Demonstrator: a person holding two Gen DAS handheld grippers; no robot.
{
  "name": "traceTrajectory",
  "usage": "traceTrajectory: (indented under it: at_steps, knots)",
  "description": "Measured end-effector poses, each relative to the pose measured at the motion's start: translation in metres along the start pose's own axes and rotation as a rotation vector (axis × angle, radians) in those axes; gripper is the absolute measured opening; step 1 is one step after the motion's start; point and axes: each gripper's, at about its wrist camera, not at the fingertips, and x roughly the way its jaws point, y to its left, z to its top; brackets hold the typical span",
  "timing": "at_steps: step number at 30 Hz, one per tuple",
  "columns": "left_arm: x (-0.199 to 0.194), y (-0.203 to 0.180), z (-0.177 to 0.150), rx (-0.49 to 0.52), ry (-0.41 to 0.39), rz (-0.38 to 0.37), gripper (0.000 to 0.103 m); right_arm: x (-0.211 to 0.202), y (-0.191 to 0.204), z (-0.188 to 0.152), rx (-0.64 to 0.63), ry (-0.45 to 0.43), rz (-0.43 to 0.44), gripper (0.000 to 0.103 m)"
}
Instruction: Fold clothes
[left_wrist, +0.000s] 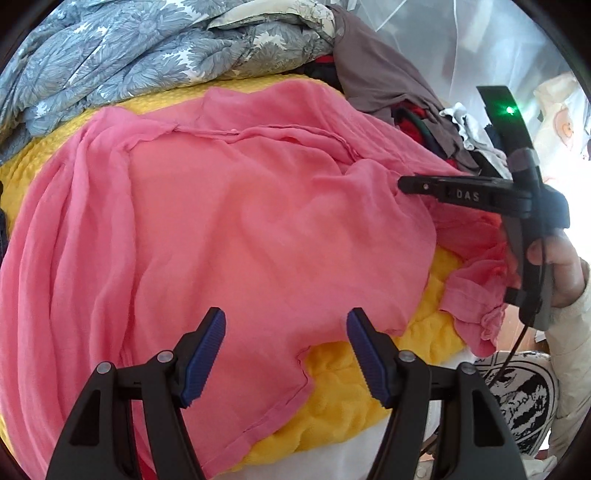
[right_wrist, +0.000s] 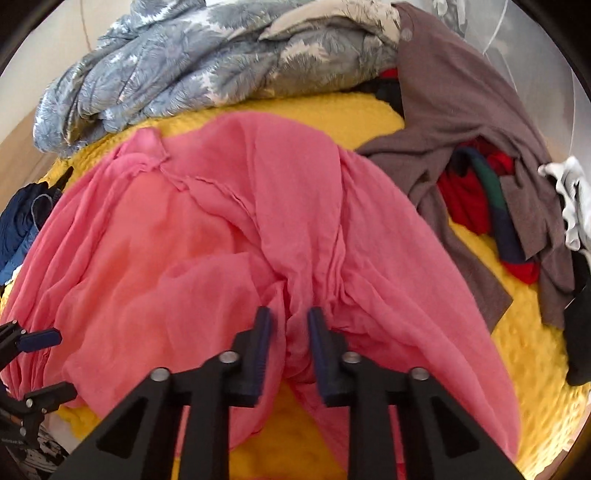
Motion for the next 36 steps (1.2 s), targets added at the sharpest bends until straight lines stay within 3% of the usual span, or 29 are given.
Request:
traceTrajectory:
  at_steps: [7, 12, 20, 26, 36]
  knots:
    - [0.024, -0.004, 0.001, 0.006, 0.068, 0.042, 0.071, -0.037, -0.028, 0.004, 0.163, -0.176, 0.131, 0.003]
    - [0.044, 0.003, -0.002, -0.009, 0.148, 0.06, 0.072, -0.059, -0.06, 0.007, 0.314, -0.286, 0.28, 0.002]
    - [0.047, 0.01, 0.0, -0.014, 0.161, 0.035, 0.073, -0.089, -0.107, 0.008, 0.477, -0.457, 0.346, 0.002]
    - [0.047, 0.014, 0.003, -0.01, 0.164, 0.018, 0.074, -0.133, -0.132, 0.011, 0.519, -0.651, 0.398, 0.002]
    - [0.046, 0.019, 0.007, 0.007, 0.169, -0.003, 0.074, -0.176, -0.149, 0.045, 0.53, -0.816, 0.491, 0.002]
